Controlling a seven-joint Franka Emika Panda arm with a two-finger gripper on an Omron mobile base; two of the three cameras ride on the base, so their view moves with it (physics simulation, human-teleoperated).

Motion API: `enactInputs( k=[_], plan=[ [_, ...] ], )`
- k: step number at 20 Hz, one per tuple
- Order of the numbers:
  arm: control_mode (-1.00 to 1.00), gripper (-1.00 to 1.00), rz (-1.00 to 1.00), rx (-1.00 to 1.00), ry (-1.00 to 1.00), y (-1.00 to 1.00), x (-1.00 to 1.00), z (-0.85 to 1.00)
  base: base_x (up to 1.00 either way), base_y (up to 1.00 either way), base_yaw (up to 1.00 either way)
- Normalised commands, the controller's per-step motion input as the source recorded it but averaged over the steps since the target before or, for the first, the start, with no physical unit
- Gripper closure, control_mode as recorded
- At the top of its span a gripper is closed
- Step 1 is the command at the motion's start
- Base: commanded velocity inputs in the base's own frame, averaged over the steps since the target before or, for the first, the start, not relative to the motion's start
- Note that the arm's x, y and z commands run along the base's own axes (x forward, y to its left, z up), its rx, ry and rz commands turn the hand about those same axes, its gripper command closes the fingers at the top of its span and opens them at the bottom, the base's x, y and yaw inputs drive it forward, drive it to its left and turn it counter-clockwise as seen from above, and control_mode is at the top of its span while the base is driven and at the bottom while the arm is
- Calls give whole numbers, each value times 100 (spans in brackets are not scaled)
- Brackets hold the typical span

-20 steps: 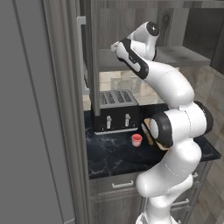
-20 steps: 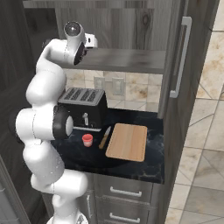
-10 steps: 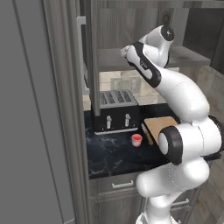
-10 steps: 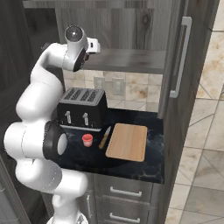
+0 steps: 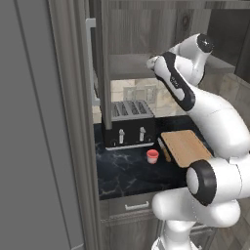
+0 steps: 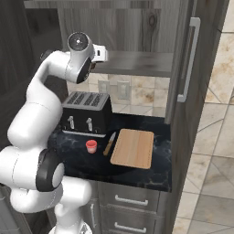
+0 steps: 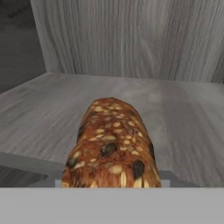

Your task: Pick the bread, place it on the cutting board, pick the jam, place it on the counter, and close the cabinet.

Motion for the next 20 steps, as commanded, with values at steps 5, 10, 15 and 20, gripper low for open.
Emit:
enactInputs(
  k=[5, 10, 15, 20],
  plan=[
    [-100, 100, -3, 0, 0, -22, -57, 0, 0, 0, 0],
    [-100, 100, -3, -1, 0, -20, -53, 0, 0, 0, 0],
    [-100, 100, -3, -1, 0, -21, -46, -2, 0, 0, 0],
    [-100, 100, -4, 0, 1, -28, -36, -8, 0, 0, 0]
  ],
)
